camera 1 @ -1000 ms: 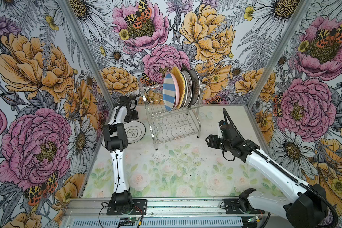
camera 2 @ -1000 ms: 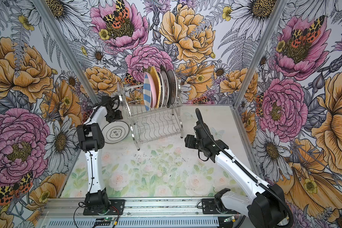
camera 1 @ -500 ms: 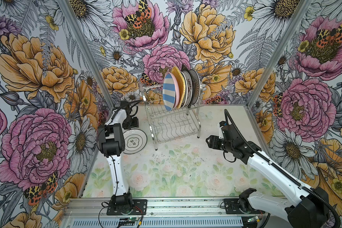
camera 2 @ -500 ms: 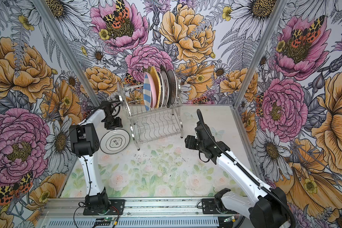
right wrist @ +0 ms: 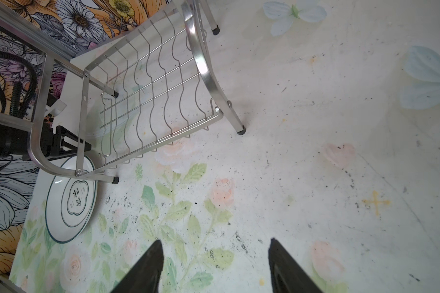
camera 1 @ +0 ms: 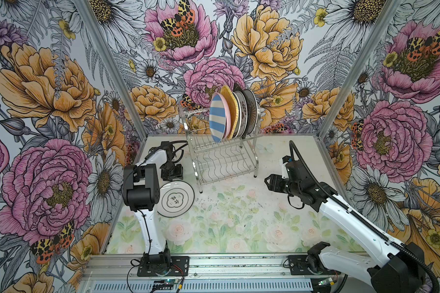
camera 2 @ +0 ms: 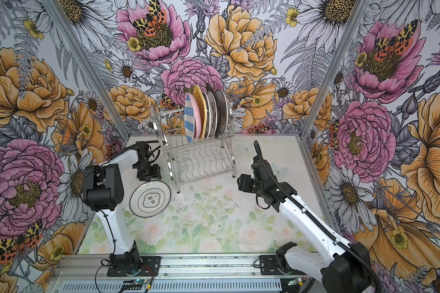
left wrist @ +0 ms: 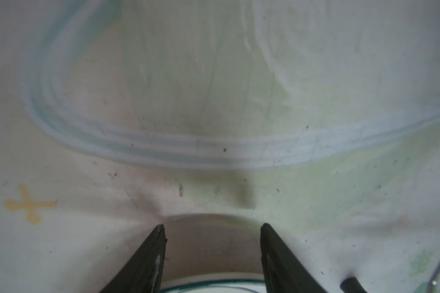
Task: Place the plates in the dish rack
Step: 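Grip the white plate with the left gripper and drag it toward the robot, then tilt the white plate upright on its edge with the left gripper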
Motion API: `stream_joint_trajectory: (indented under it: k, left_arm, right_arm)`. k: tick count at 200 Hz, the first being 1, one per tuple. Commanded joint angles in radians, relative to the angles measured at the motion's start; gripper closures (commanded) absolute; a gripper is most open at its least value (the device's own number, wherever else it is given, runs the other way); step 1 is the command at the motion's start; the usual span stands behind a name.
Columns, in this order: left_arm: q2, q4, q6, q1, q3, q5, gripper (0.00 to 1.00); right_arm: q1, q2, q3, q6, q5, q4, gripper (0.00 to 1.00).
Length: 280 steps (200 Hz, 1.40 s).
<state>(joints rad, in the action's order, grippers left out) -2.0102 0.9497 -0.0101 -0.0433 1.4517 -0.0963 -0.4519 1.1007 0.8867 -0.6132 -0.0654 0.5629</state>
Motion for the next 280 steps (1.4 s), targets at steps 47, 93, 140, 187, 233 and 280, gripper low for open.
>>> stream_joint_trajectory:
  k: [47,93,140,187,233,280]
  left_arm:
    - [0.251,-0.048,-0.089,0.058,-0.293,0.008,0.41]
    - [0.378,-0.083,-0.154,0.057,-0.373,-0.02,0.3]
    - [0.608,-0.159,-0.259,-0.062,-0.51,-0.066,0.09]
    - [0.791,-0.203,-0.331,-0.22,-0.663,-0.103,0.01]
    - [0.694,-0.214,-0.339,-0.343,-0.663,-0.232,0.01]
    - [0.605,-0.215,-0.314,-0.331,-0.658,-0.239,0.01]
  right_arm:
    - [0.005,-0.027,-0.005,0.003,-0.022,-0.019,0.34]
    - [0.005,-0.023,-0.004,0.016,-0.024,-0.02,0.34]
    - [0.005,-0.045,-0.019,0.014,-0.027,-0.018,0.33]
    - [0.006,-0.058,-0.028,0.01,-0.029,-0.019,0.33]
    - [0.007,-0.077,-0.026,0.011,-0.025,-0.018,0.33]
    - [0.006,-0.113,-0.047,0.003,-0.013,-0.017,0.32]
